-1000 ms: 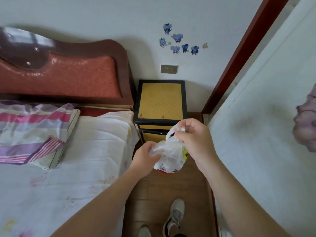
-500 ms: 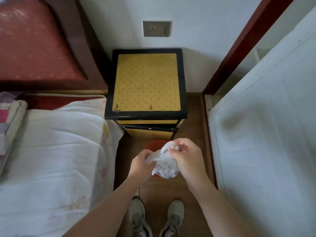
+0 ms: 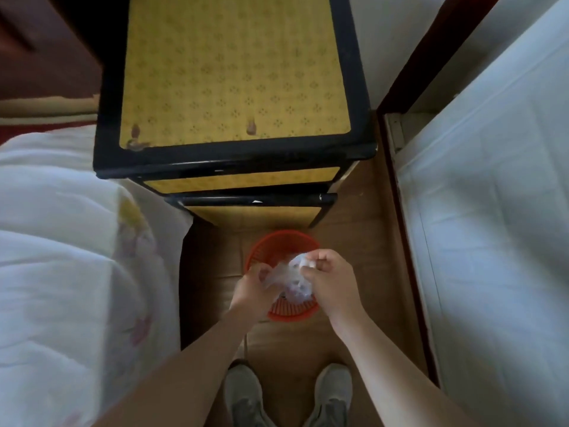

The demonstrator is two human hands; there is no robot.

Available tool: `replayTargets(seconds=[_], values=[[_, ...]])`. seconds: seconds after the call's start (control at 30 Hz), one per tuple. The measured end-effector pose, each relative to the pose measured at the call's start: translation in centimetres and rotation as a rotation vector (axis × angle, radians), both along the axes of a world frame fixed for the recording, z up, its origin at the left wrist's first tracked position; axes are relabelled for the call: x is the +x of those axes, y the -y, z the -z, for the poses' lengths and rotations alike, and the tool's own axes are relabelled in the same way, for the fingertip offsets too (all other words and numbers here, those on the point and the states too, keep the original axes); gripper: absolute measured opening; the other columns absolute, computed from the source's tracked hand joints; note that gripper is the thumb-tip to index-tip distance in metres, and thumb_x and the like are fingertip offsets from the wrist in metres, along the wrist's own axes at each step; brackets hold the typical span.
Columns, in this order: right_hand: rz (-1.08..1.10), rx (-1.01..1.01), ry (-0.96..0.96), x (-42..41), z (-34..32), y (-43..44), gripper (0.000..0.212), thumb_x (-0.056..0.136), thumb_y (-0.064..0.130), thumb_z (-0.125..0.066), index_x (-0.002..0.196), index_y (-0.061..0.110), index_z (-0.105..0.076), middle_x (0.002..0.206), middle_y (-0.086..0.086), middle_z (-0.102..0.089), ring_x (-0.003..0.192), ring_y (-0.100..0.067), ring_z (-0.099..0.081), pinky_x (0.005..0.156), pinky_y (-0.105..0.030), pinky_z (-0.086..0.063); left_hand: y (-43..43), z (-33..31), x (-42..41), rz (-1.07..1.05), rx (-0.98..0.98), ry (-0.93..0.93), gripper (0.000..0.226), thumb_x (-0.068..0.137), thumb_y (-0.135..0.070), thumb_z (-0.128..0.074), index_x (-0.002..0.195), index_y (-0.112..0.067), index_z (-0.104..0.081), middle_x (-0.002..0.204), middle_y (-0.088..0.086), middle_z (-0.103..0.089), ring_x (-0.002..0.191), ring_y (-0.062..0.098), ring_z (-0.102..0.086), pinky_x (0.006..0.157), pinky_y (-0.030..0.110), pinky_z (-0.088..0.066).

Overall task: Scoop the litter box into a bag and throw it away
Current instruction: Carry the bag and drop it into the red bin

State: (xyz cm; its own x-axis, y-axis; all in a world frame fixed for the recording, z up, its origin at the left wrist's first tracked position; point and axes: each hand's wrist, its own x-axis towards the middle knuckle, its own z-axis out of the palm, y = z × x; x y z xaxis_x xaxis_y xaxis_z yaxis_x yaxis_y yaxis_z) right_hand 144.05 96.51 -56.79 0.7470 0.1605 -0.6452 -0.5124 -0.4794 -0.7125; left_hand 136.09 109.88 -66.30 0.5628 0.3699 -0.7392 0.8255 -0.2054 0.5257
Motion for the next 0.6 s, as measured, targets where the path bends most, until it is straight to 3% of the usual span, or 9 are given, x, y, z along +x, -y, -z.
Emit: replayTargets(seconds=[0.1,0.27,0.37,0.47,0.6], values=[[-0.1,-0.09,-0.052,-0.4,2.7,0.5,0.016,0.081,0.015,-0.066,0.095,0.02,-0.071,0.095,0.008,-0.07,0.093,-0.011,-0.064,0.081,-0.029,-0.05,0.4,1.4,-0.3,0.031,-0.006,-0.017,0.039,0.09,-0.023,-0.065,0.128,-0.017,-0.056,0.112,0.0,-0.063,0.1,0.019,-0.062,0.074,0.022,-0.042],[-0.059,-0.129,-0.105,-1.1,2.4,1.5,0.037,0.085,0.017,-0.065,0.122,0.02,-0.064,0.12,0.005,-0.064,0.11,-0.011,-0.059,0.09,-0.025,-0.047,0.3,0.7,-1.2,0.003,-0.007,-0.014,0.041,0.083,-0.032,-0.068,0.122,-0.032,-0.055,0.11,-0.008,-0.064,0.09,0.005,-0.062,0.071,0.021,-0.052],[-0.063,-0.131,-0.099,-0.9,0.9,1.8,0.038,0.087,0.016,-0.064,0.124,0.019,-0.062,0.122,0.004,-0.063,0.11,-0.011,-0.058,0.083,-0.021,-0.046,0.0,-1.2,-1.1,0.009,0.002,-0.001,0.049,0.083,-0.031,-0.067,0.13,-0.031,-0.054,0.114,-0.009,-0.063,0.092,0.006,-0.062,0.07,0.019,-0.05],[-0.086,-0.142,-0.089,-0.8,-1.0,2.0,0.039,0.087,0.015,-0.063,0.125,0.02,-0.06,0.123,0.004,-0.062,0.106,-0.009,-0.056,0.072,-0.014,-0.042,-0.3,-3.9,-1.0,0.056,0.035,0.025,0.049,0.084,-0.031,-0.065,0.132,-0.029,-0.053,0.122,-0.007,-0.062,0.099,0.008,-0.06,0.082,0.024,-0.052],[-0.194,-0.214,-0.043,-0.9,-4.2,2.5,0.042,0.088,0.018,-0.061,0.129,0.023,-0.057,0.131,0.004,-0.06,0.111,-0.011,-0.056,0.081,-0.02,-0.043,-0.7,-8.0,-0.9,0.15,0.085,0.065,0.048,0.089,-0.03,-0.063,0.136,-0.028,-0.052,0.133,-0.006,-0.059,0.108,0.008,-0.055,0.082,0.02,-0.043]])
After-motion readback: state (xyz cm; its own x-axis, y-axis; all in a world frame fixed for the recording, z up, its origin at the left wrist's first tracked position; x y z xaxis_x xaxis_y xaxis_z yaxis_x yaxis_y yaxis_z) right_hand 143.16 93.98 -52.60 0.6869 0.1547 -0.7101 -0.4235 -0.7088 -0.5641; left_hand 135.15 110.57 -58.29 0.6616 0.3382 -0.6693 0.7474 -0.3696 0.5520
